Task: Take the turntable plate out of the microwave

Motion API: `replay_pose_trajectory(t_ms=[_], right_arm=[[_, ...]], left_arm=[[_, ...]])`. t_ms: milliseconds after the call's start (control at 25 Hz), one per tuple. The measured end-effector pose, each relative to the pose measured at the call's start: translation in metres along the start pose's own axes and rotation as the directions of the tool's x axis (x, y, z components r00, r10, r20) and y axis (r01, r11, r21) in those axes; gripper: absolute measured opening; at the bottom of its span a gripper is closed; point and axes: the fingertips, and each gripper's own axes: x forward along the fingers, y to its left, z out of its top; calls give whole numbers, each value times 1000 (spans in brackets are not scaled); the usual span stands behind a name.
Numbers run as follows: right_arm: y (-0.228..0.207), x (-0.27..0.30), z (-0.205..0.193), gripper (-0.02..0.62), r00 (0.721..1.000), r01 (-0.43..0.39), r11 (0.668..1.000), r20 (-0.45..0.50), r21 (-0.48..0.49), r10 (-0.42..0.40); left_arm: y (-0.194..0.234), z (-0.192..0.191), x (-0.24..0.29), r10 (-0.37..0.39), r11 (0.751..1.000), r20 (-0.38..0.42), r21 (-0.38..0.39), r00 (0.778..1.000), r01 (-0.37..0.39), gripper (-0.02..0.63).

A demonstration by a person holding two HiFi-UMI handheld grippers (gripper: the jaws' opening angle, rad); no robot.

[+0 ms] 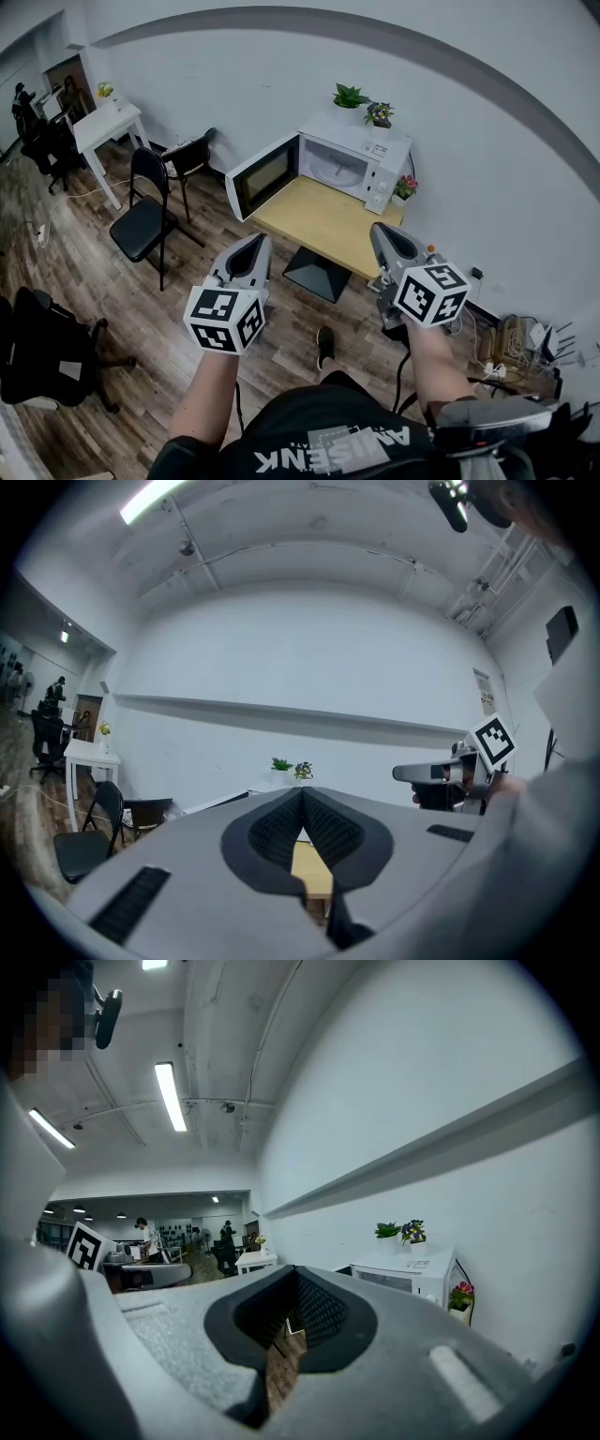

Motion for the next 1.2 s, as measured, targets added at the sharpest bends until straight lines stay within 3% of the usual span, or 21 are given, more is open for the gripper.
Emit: replay_pose_trajectory(t_ms=[360, 560, 920, 1200], right_arm=[[-33, 70, 6, 3, 998, -58, 998, 8, 9, 58], [-71, 110, 12, 3, 998, -66, 998, 12, 7, 66], [-139, 187, 39, 3, 994, -105, 994, 11, 24, 105], [-172, 227, 52, 3, 989, -151, 989, 3, 11, 151]], left_arm=[[32, 7, 51, 38, 999, 7, 4, 999, -39, 3], [65, 20, 95, 141, 990, 85, -34, 986, -139, 3], [91, 28, 196, 136, 990, 40, -51, 990, -134, 3], [100, 42, 253, 129, 989, 50, -73, 990, -125, 2]])
